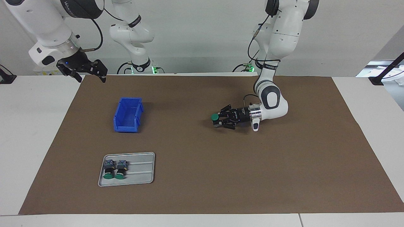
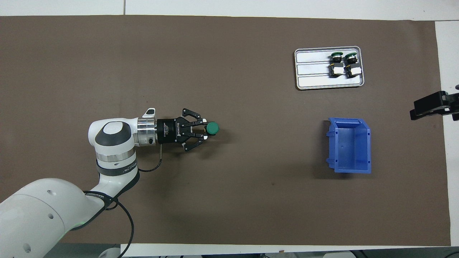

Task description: Place and press button with both arms

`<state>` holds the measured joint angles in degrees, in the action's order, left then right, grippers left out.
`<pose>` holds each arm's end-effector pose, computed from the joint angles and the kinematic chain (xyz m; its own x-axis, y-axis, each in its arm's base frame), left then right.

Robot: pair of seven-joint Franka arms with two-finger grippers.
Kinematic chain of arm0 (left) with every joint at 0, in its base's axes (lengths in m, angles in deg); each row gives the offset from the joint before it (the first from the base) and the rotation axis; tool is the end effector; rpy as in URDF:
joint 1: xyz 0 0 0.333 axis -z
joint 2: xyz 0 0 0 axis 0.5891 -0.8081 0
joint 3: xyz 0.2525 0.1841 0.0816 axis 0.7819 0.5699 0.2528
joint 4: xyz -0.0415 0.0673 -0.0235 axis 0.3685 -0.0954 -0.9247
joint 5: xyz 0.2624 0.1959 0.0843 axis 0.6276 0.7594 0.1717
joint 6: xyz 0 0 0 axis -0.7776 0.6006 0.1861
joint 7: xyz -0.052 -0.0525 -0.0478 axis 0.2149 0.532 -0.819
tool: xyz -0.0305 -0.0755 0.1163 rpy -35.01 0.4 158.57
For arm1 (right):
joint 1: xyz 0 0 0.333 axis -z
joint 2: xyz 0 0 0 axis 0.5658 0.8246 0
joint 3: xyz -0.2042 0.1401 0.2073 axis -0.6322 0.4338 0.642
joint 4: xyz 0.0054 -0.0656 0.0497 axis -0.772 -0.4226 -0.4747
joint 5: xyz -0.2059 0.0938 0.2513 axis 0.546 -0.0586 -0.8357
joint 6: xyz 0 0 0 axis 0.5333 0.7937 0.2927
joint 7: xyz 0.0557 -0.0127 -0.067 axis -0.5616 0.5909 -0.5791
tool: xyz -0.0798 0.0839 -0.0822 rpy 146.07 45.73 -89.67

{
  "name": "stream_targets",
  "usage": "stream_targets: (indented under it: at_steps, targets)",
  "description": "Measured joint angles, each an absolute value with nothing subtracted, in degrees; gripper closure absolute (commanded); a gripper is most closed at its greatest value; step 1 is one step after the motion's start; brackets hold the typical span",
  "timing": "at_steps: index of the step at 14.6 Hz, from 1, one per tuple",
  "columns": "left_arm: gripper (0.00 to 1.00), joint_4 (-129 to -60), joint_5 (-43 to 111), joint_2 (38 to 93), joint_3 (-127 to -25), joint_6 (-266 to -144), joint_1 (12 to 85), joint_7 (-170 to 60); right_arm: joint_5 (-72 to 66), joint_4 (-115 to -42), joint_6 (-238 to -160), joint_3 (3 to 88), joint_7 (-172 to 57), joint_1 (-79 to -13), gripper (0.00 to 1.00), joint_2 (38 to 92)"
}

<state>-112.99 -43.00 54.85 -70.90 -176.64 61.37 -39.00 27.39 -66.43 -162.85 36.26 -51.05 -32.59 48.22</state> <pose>0.4376 -0.2985 0.2692 0.0178 0.2009 -0.9794 0.9988 -0.0493 0.0081 0.4644 -0.0311 0.5905 0.9884 -0.0404 -0.1463 -0.0421 -0.9991 -0.0088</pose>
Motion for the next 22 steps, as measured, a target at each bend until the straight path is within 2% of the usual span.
stream_targets:
  at_steps: [6, 11, 18, 22]
  targets:
    - [0.73, -113.5, -43.8, 53.7, -71.0, -176.8, 61.6, -41.7, 27.4, -66.4, -162.9, 36.3, -51.1, -32.6, 0.02, 48.2]
    - [0.59, -113.8, -43.9, 53.7, -71.0, -176.9, 61.6, -41.8, 27.4, -66.4, -162.9, 36.3, -51.1, -32.6, 0.02, 48.2]
    - [0.32, -113.8, -44.0, 53.8, -71.0, -178.5, 61.8, -42.3, 27.4, -66.4, -162.9, 36.3, -51.1, -32.6, 0.02, 48.2]
    - [0.28, -113.9, -44.1, 55.5, -71.1, -182.2, 63.3, -42.2, 27.4, -66.4, -162.9, 36.3, -51.1, -32.6, 0.02, 48.2]
